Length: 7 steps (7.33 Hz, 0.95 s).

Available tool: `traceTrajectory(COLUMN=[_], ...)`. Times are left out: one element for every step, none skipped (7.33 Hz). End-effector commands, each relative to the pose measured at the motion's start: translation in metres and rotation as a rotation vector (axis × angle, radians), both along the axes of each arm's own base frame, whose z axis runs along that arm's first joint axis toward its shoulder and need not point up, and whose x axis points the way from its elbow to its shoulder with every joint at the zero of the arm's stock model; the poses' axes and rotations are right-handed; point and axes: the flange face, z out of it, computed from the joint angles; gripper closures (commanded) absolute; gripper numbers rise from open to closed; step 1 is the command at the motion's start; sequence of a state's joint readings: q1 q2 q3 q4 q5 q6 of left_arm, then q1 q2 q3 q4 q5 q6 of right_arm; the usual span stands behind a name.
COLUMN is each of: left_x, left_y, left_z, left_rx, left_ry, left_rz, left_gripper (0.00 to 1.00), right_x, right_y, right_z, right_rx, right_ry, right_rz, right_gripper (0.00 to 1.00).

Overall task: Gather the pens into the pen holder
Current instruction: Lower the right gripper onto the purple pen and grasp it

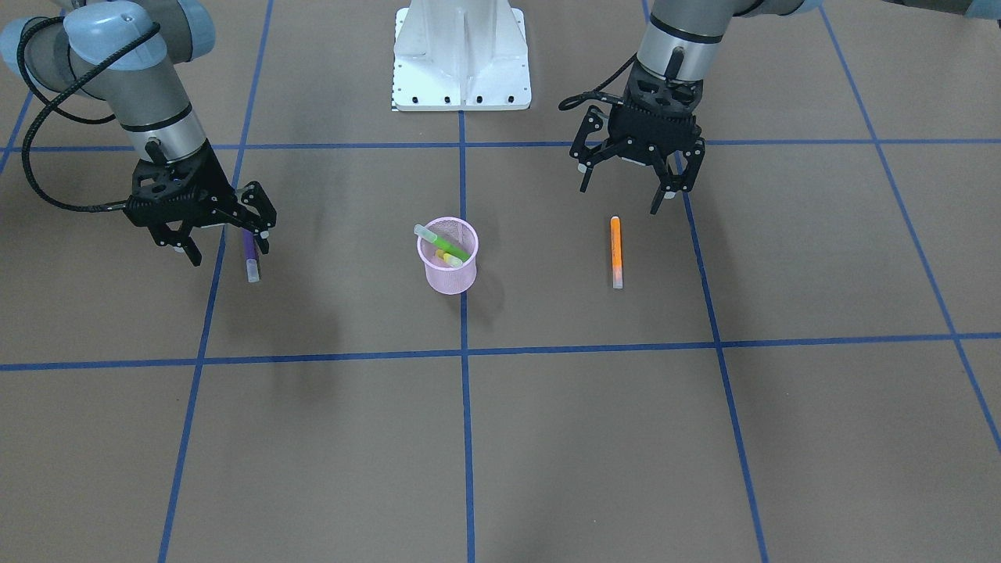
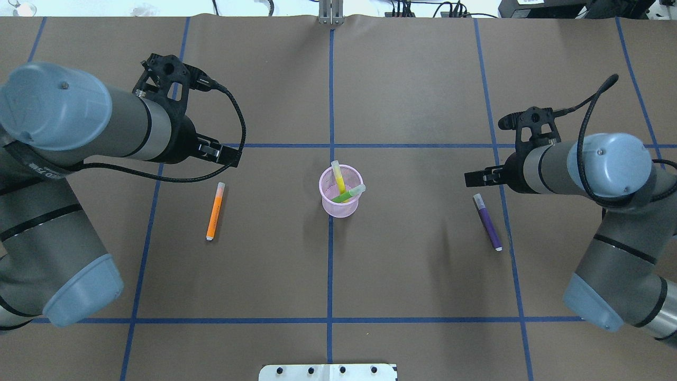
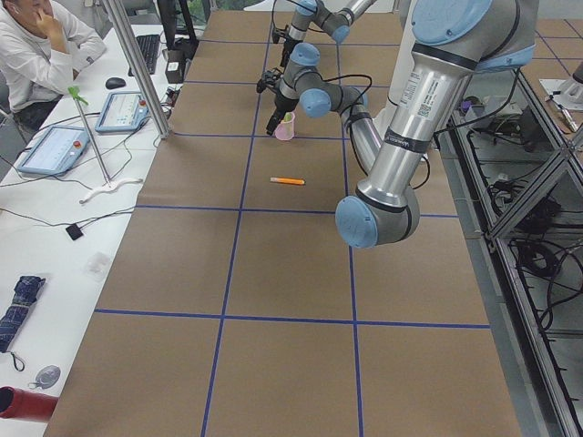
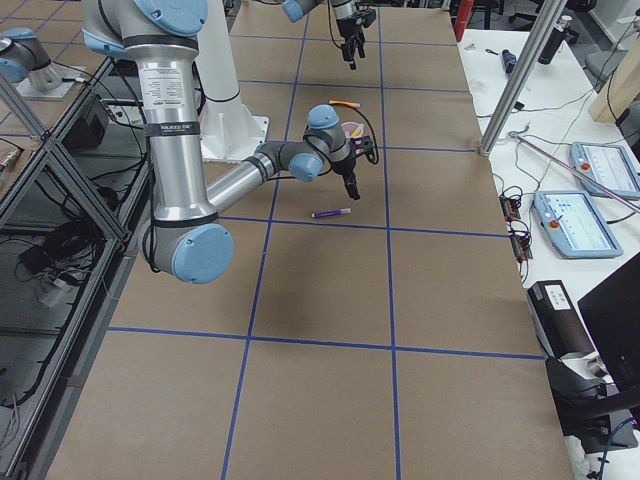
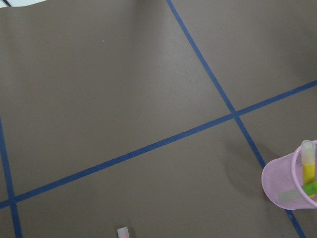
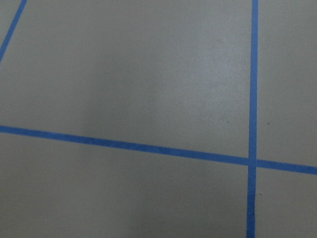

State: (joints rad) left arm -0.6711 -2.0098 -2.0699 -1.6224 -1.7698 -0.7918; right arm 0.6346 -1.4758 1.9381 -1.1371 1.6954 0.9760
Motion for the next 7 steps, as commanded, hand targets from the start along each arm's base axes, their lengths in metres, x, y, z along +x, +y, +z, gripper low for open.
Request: traceTrajectory(left_x=[-0.001, -0.001, -0.001, -0.001, 0.001, 0.001, 0.001], left_y=[0.000, 0.000, 0.000, 0.000, 0.000, 0.000, 0.000], left_z=[-0.001, -0.002, -0.002, -0.004, -0.003, -0.004, -0.004], left_rx=[0.001, 0.003, 0.003, 0.004, 0.003, 0.004, 0.004], left_ry=[0.002, 0.003, 0.003, 0.006, 0.005, 0.006, 0.006], left_rz=[-0.002, -0.002, -0.002, -0.002, -0.001, -0.001, -0.001], left_gripper=[0.01, 0.01, 0.01, 0.01, 0.01, 0.01, 0.01], right_x=[-0.037, -0.053, -0.057, -0.059, -0.059, -0.061, -0.058], right_y=[0.039, 0.049, 0.052, 0.051, 0.051, 0.049, 0.049], right_z=[0.030, 0.035, 0.039, 0.043, 0.045, 0.049, 0.051], right_rx=[0.014, 0.016, 0.013, 0.011, 0.032, 0.034, 0.032], right_ry=[0.040, 0.052, 0.059, 0.063, 0.035, 0.029, 0.031], right_rz=[0.005, -0.004, -0.012, -0.014, -0.024, -0.026, -0.024], right_gripper=[0.01, 0.07, 0.22, 0.38, 0.41, 0.43, 0.45])
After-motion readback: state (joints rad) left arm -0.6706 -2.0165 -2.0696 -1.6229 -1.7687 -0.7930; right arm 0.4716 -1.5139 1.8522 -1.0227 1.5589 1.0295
